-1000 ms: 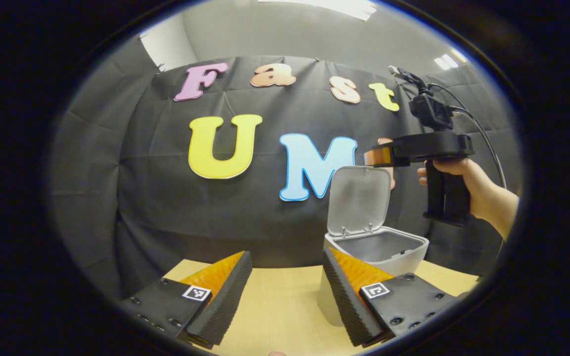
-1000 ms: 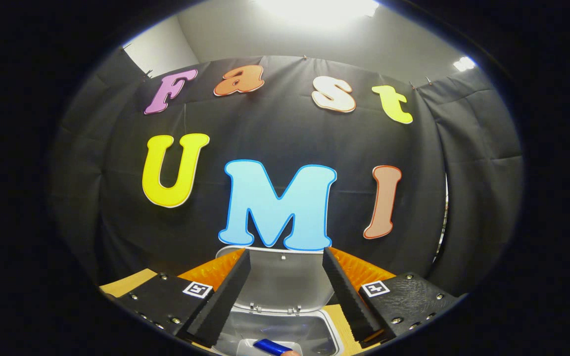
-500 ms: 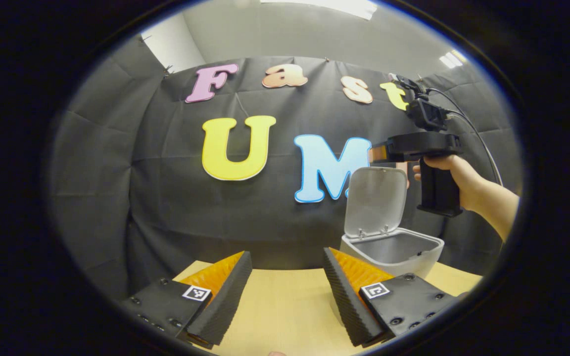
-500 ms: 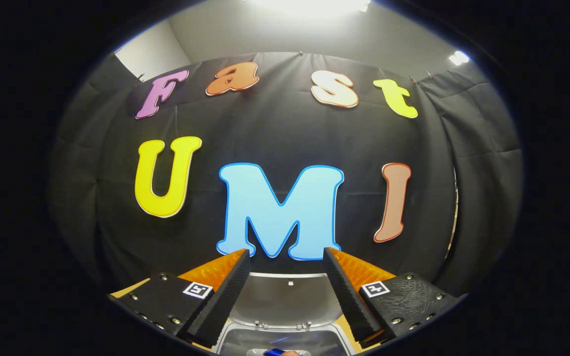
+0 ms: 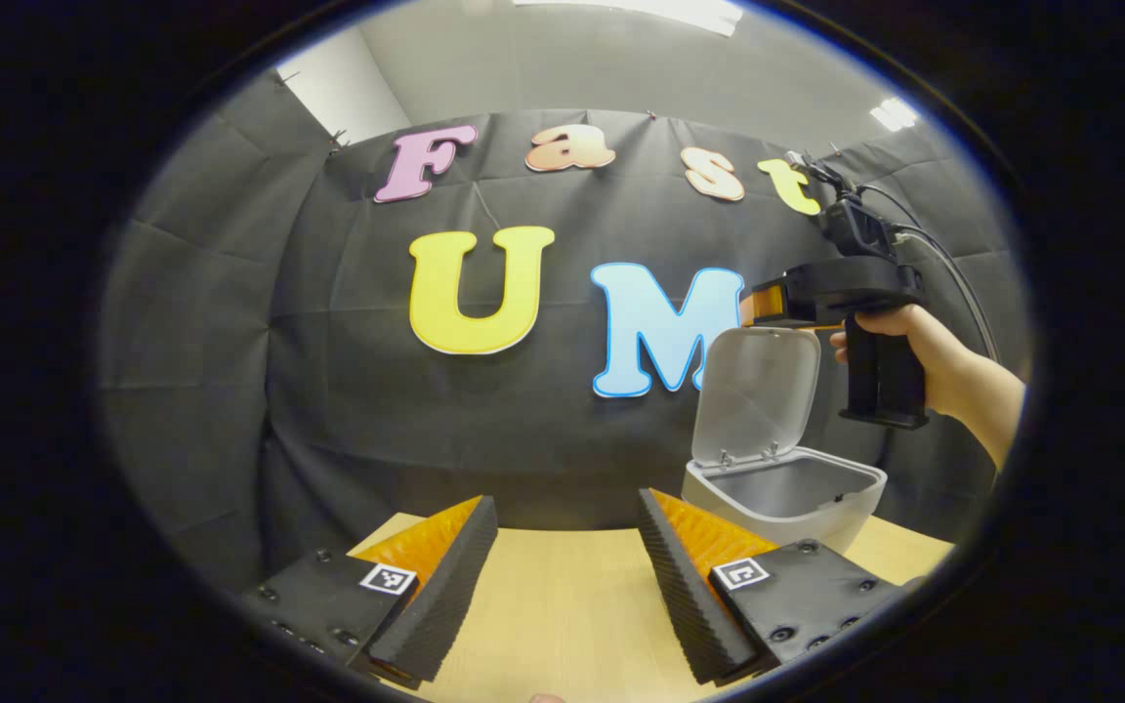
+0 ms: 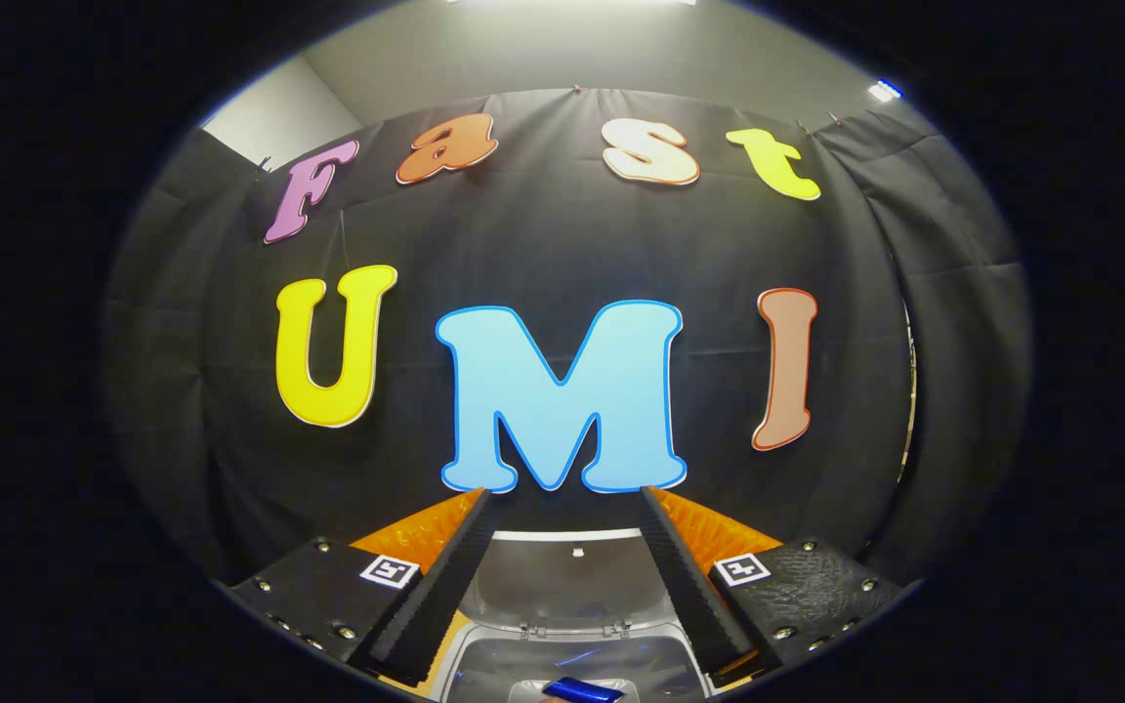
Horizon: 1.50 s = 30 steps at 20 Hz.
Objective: Press the lid of the desktop garbage bin to open it, pick up the crumpled paper on the desktop and throw it into the bin, then pick up the pop can on the desktop and drop it into the bin, and finally close the garbage bin lid.
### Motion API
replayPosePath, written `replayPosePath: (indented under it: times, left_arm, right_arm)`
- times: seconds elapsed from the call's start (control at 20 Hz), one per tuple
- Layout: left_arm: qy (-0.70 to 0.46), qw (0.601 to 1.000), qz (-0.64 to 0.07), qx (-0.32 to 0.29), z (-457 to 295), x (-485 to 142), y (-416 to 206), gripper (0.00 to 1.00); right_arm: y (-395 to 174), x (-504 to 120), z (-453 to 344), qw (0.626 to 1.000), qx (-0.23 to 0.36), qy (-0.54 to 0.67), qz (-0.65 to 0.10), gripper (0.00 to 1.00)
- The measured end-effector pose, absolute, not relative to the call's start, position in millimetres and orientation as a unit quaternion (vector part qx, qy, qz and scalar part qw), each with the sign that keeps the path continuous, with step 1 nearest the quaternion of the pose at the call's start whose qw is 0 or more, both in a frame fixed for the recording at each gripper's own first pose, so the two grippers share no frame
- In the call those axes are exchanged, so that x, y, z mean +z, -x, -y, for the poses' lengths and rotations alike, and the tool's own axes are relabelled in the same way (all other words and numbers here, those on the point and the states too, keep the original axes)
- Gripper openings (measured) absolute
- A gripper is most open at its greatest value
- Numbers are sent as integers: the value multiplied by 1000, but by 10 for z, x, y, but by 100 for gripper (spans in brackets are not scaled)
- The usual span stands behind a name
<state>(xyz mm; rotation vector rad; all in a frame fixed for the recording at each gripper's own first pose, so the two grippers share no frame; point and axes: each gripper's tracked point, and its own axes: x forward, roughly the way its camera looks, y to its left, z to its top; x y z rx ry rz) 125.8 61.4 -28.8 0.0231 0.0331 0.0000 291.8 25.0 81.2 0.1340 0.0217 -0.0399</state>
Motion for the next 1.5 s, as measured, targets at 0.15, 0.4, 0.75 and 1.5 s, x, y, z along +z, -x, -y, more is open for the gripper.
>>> replayPosePath:
  times: [0.15,0.4,0.75,1.5]
  left_arm:
    - [-12,1000,-10,3,-565,-243,-1184,95]
    - [-10,1000,-5,4,-516,-205,-1069,96]
    - [-12,1000,2,4,-470,-188,-916,96]
    - [-14,1000,-5,6,-577,-285,-962,96]
  right_arm:
    - [-2761,772,-270,997,-20,-68,-11,94]
    - [-2433,633,-306,997,-14,-68,-21,94]
    - [-2183,458,-345,997,-9,-73,-33,94]
    - [-2080,-325,-530,994,-5,-60,-88,94]
